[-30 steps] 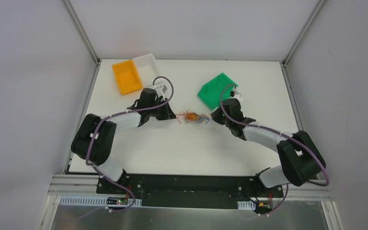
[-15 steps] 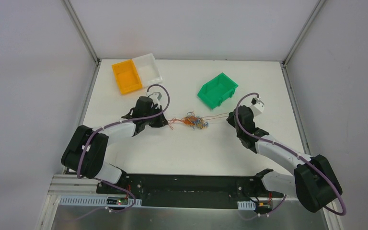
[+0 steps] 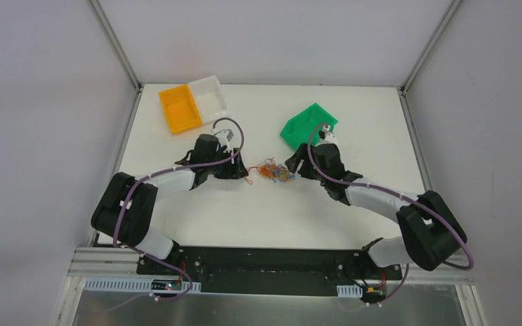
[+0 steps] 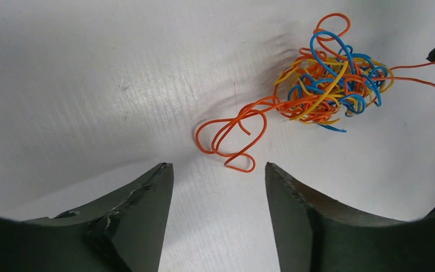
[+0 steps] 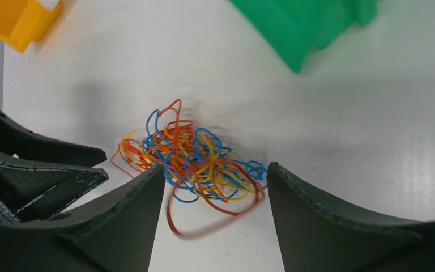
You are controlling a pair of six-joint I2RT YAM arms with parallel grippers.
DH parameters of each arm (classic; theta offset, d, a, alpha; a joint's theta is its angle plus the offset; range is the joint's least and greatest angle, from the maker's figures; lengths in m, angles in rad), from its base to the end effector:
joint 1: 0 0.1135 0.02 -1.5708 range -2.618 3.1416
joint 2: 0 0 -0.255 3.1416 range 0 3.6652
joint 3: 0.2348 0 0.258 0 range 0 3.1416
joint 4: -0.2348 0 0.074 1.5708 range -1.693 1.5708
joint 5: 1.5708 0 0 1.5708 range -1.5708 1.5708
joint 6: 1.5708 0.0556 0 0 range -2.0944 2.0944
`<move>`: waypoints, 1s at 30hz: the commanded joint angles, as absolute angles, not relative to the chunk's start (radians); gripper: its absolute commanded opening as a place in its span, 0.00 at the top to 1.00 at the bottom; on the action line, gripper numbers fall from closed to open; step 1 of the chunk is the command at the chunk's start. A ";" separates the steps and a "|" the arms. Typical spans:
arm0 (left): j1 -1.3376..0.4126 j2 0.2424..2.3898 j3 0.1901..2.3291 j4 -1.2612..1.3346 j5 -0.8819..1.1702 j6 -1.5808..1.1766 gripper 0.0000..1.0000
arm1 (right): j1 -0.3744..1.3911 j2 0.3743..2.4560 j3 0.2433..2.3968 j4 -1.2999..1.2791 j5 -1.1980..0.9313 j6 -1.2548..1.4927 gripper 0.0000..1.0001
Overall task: Untangle the cables
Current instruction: Untie the cable.
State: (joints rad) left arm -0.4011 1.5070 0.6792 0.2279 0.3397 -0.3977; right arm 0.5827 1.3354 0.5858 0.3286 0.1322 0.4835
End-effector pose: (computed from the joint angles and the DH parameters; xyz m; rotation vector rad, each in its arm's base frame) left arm 0.2892 -0.1428 0.1524 0.2066 2.2410 -0.8139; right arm 0.2570 0.1606 0.1817 -0.0137 2.0310 0.5525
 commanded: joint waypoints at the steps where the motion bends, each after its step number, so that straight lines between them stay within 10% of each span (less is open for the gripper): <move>1: -0.421 1.478 0.699 0.249 0.350 -0.367 0.34 | 0.630 1.442 0.707 0.307 0.027 0.417 0.30; 7: -0.478 1.498 0.753 0.218 0.264 -0.339 0.20 | 0.649 1.517 0.755 0.265 0.090 0.454 0.32; 30: -0.549 1.906 1.206 -0.058 0.511 -0.279 0.40 | 0.506 1.506 0.673 0.386 -0.103 0.584 0.33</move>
State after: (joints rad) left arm -0.5491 1.8874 1.1633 -0.0349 0.3664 -0.2718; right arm 0.5514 1.5364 0.7200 0.2672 0.0326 0.5270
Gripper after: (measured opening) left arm 0.611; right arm 0.658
